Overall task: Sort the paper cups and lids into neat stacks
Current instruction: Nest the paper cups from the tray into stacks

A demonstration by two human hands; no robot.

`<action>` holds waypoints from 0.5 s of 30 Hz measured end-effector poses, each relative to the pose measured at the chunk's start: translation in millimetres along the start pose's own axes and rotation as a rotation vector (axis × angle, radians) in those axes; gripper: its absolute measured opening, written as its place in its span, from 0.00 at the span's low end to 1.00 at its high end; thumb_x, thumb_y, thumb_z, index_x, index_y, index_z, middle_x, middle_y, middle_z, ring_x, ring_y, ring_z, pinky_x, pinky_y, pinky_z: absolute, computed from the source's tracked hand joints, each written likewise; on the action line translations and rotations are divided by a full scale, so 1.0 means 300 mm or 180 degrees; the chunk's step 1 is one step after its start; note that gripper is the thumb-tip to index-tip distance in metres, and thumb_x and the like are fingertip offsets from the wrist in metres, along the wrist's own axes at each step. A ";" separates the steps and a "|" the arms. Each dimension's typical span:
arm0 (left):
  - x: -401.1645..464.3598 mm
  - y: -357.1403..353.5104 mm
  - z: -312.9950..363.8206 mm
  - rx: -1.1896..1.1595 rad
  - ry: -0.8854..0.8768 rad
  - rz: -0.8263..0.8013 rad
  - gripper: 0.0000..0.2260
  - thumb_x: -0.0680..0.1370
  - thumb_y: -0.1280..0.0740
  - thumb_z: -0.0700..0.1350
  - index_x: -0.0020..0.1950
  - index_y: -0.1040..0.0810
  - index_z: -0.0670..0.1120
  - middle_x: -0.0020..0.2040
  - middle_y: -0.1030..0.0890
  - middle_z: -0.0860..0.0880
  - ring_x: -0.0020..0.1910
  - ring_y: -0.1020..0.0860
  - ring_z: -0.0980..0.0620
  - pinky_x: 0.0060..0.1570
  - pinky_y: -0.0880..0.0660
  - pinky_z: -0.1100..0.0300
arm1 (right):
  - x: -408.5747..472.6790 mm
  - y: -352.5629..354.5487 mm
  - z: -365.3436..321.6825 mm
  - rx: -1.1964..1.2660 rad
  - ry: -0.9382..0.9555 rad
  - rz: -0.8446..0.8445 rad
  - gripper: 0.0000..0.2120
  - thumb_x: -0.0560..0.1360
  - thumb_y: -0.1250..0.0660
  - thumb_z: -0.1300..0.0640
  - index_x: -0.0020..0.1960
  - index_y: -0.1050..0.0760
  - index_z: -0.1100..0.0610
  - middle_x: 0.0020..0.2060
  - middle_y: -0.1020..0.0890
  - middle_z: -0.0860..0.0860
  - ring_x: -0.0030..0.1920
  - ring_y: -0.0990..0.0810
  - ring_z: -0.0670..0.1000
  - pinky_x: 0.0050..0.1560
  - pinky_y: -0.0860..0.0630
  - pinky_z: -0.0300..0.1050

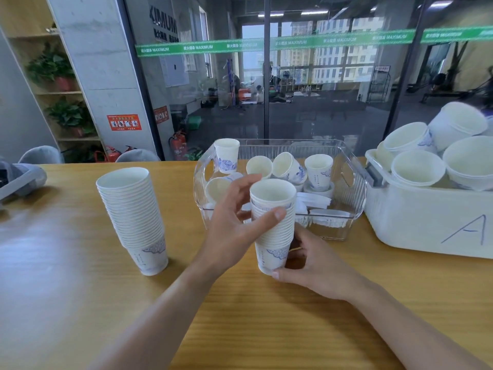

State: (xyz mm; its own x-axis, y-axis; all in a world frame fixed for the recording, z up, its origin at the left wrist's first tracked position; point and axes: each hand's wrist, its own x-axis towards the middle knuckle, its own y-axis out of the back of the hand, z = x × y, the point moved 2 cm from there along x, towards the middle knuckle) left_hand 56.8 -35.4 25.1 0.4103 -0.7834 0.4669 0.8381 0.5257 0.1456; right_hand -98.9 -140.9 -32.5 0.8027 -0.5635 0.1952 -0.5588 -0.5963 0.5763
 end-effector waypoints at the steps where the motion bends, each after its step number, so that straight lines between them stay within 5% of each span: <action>1: -0.006 -0.005 -0.011 -0.0017 0.0041 -0.0023 0.31 0.71 0.20 0.53 0.71 0.28 0.51 0.63 0.17 0.56 0.64 0.19 0.54 0.62 0.22 0.52 | 0.000 0.004 0.003 -0.0012 -0.0007 -0.0029 0.38 0.66 0.21 0.50 0.73 0.32 0.40 0.61 0.19 0.39 0.61 0.19 0.43 0.62 0.20 0.46; 8: -0.034 0.016 -0.068 0.0087 0.0315 -0.0628 0.32 0.72 0.20 0.48 0.74 0.28 0.51 0.67 0.18 0.53 0.68 0.21 0.52 0.68 0.24 0.46 | -0.004 0.042 0.017 -0.0005 -0.0107 0.0293 0.29 0.73 0.32 0.69 0.66 0.26 0.42 0.55 0.16 0.43 0.56 0.18 0.44 0.59 0.20 0.45; 12: -0.001 0.080 -0.041 -0.0198 0.0263 -0.0753 0.30 0.71 0.28 0.47 0.73 0.26 0.47 0.68 0.19 0.50 0.69 0.22 0.51 0.66 0.23 0.52 | -0.010 0.082 0.001 0.0288 -0.0197 0.0884 0.27 0.74 0.35 0.74 0.63 0.22 0.46 0.47 0.13 0.45 0.51 0.15 0.44 0.51 0.23 0.37; 15: 0.044 0.126 -0.018 -0.0188 0.0167 -0.0541 0.22 0.74 0.34 0.39 0.68 0.22 0.44 0.65 0.17 0.48 0.67 0.20 0.50 0.65 0.23 0.50 | -0.002 0.122 -0.019 0.0535 -0.0183 0.1361 0.22 0.75 0.33 0.73 0.57 0.19 0.48 0.44 0.12 0.45 0.49 0.14 0.46 0.53 0.19 0.45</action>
State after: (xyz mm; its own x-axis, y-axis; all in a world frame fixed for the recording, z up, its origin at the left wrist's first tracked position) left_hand 95.8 -27.4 32.1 0.2778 -0.8763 0.3936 0.9160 0.3650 0.1662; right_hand -118.7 -159.3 -7.1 0.4826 -0.8070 0.3403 -0.8670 -0.3852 0.3161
